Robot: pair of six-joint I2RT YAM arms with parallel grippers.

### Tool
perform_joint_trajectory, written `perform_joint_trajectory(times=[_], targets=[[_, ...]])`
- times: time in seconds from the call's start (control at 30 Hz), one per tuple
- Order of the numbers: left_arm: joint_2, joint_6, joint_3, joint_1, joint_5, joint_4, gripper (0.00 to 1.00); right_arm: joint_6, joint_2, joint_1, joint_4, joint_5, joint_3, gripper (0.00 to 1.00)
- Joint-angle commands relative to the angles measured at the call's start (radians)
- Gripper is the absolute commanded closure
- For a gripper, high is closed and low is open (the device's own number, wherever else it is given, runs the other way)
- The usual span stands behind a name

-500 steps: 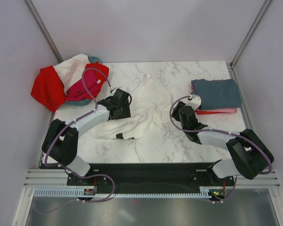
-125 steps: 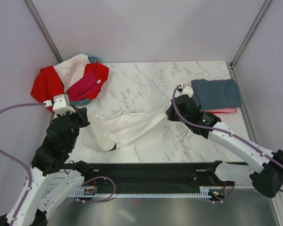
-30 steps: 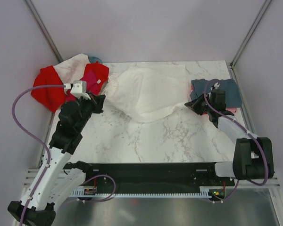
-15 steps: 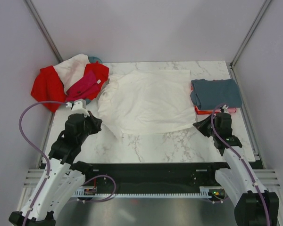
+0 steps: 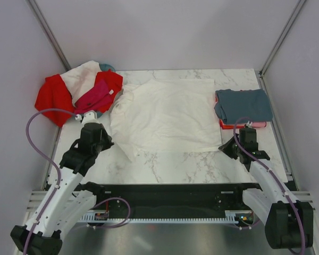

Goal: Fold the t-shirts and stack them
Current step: Fold the tshirt

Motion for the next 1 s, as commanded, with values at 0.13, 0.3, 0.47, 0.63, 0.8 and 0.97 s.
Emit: perform_joint_trajectory(times=[0.13, 0.3, 0.47, 0.63, 0.8, 0.97], targets=[[0.178, 0.002, 0.175, 0.003, -0.169, 0.075, 0.98, -0.063, 0.143, -0.002, 0.033, 0.021, 0.155, 1.00], [0.298, 0.022, 0.267, 0.018, -0.196, 0.104, 0.98, -0.080, 0.293, 0.008, 0.066, 0.016, 0.258, 1.00], [0.419, 0.030, 0.336, 0.031, -0.213, 0.152, 0.98, -0.083, 0.422, 0.008, 0.075, 0.029, 0.378, 1.00], [0.523, 0.029, 0.417, 0.069, -0.219, 0.175, 0.98, -0.088, 0.528, 0.006, 0.078, 0.052, 0.481, 1.00], [0.650, 0.015, 0.520, 0.101, -0.215, 0.193, 0.98, -0.077, 0.623, 0.008, 0.081, 0.062, 0.556, 1.00], [0.740, 0.033, 0.599, 0.101, -0.218, 0.219, 0.98, -0.074, 0.677, 0.008, 0.082, 0.085, 0.613, 1.00]])
